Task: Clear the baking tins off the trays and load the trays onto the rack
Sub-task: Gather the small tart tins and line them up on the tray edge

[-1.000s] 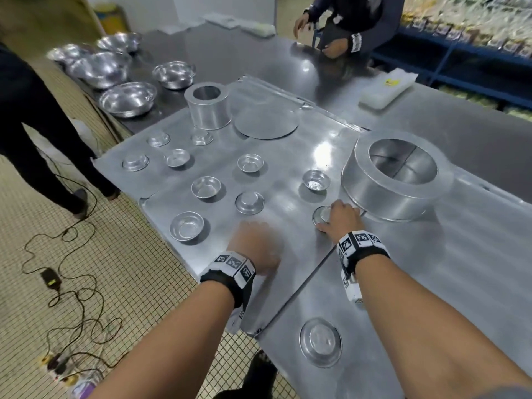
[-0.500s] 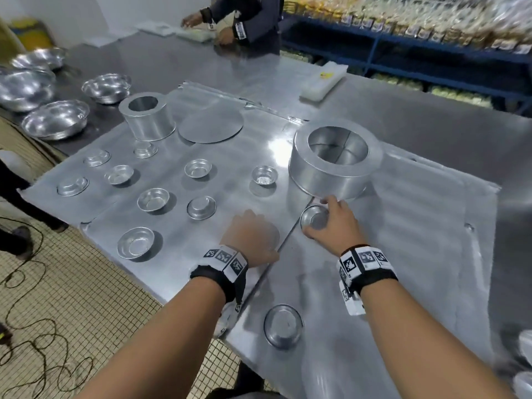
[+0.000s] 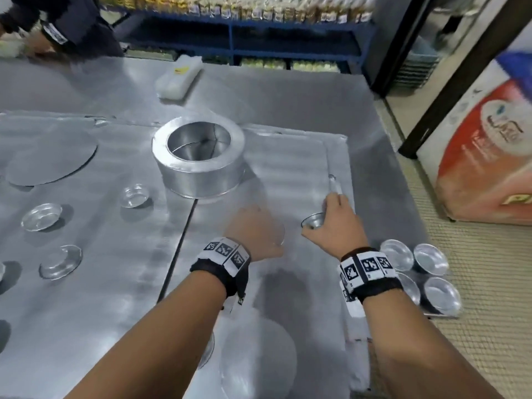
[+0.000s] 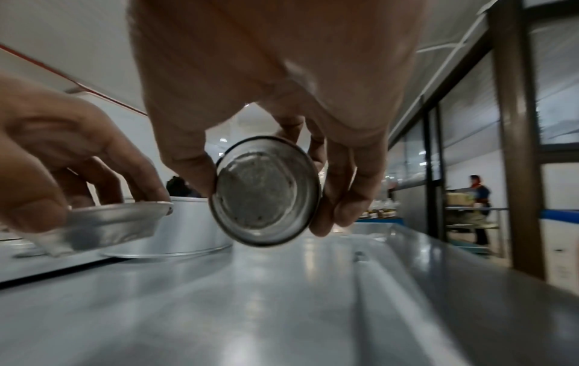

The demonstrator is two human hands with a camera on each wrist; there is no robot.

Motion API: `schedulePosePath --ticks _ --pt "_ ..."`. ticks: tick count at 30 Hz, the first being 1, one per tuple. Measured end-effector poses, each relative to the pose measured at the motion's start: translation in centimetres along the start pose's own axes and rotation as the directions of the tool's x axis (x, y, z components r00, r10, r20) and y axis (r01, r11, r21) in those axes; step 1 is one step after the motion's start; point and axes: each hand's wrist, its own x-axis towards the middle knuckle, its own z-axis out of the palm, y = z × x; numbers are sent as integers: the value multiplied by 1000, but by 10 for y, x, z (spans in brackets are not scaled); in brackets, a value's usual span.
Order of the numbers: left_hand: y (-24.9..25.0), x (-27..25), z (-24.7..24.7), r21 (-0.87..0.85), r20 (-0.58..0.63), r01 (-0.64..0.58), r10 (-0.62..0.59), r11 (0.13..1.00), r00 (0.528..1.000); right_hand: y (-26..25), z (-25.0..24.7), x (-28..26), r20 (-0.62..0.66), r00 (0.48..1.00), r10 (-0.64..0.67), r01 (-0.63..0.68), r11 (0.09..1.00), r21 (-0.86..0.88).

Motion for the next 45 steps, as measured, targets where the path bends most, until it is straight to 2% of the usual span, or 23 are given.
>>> schedulePosePath --ticks 4,9,14,17,24,32,40,45 --pt "53 28 -6 -27 1 -125 125 992 992 44 -31 -3 1 992 124 -123 987 -100" --pt "117 63 -14 -70 61 -229 234 971 970 99 -66 -3 -1 968 250 -246 953 -175" --pt "175 95 -15 -33 107 -346 348 937 931 152 -85 10 10 930 368 -367 928 -68" --pt "205 111 -9 -42 134 -376 378 926 916 183 -90 24 31 905 425 -422 904 -63" --pt "252 148 22 -60 198 -349 353 935 914 236 -82 51 90 934 345 -334 935 -116" --pt "273 181 50 -67 177 -308 315 949 932 262 -59 70 137 934 329 -304 936 -175" --pt "274 190 72 -53 142 -288 293 956 946 276 -49 80 179 916 360 -335 929 -155" --pt "270 189 75 -66 115 -294 300 953 947 271 -52 80 251 884 395 -352 915 -197"
